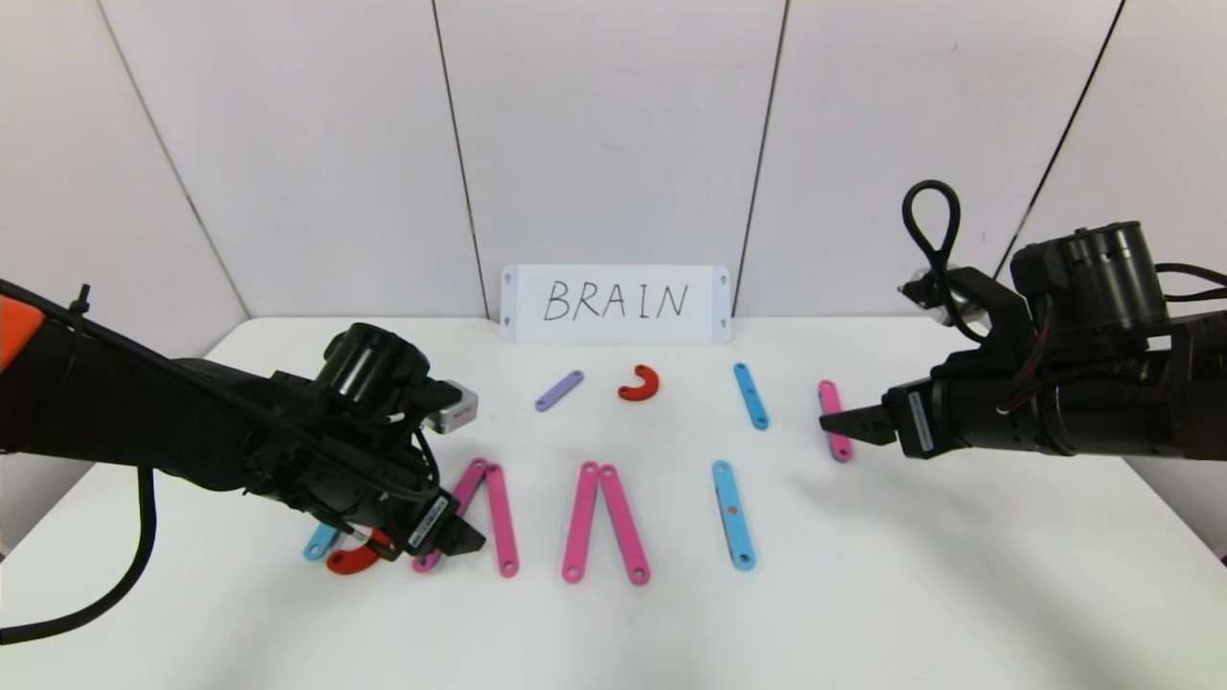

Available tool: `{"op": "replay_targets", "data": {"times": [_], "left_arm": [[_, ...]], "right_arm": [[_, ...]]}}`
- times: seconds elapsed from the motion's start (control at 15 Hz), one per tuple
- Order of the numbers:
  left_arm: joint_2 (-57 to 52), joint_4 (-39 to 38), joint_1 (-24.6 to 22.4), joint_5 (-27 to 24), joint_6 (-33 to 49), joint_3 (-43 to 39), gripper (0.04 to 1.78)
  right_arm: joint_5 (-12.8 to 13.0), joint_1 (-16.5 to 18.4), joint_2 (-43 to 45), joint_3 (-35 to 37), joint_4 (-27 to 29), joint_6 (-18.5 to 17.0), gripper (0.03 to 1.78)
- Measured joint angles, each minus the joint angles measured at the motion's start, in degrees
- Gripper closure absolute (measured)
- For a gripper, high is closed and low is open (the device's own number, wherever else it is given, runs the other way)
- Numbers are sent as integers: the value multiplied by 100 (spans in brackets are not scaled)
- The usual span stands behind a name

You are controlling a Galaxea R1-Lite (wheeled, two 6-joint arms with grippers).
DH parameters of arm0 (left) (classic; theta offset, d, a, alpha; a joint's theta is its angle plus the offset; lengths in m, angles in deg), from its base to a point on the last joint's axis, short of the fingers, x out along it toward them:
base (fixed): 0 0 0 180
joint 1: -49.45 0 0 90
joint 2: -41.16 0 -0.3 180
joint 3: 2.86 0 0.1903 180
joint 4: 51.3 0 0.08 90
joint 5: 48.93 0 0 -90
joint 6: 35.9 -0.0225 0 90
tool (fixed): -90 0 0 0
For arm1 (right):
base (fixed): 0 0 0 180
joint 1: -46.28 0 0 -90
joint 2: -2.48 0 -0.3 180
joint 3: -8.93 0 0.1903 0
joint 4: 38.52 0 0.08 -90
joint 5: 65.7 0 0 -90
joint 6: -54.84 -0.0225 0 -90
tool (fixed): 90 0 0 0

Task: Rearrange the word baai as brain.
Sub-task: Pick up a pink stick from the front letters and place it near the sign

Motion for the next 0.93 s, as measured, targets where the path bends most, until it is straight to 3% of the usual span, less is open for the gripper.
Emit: {"op": "replay_targets", "data": {"times": [0.27, 0.47, 0.6, 0.93], "left_arm": [[127, -30, -11, 52, 4, 46, 9], [199, -38, -11, 55, 11, 91, 28], [260, -49, -17, 66, 23, 149, 53], [378, -63, -37, 68, 28, 251, 140]], "right_arm": [[2, -5, -15, 0, 0, 0, 11], [0, -5, -22, 9, 0, 0, 11], [0, -2, -24, 9, 0, 0, 11], [0, -13, -24, 22, -2, 5, 11]]}}
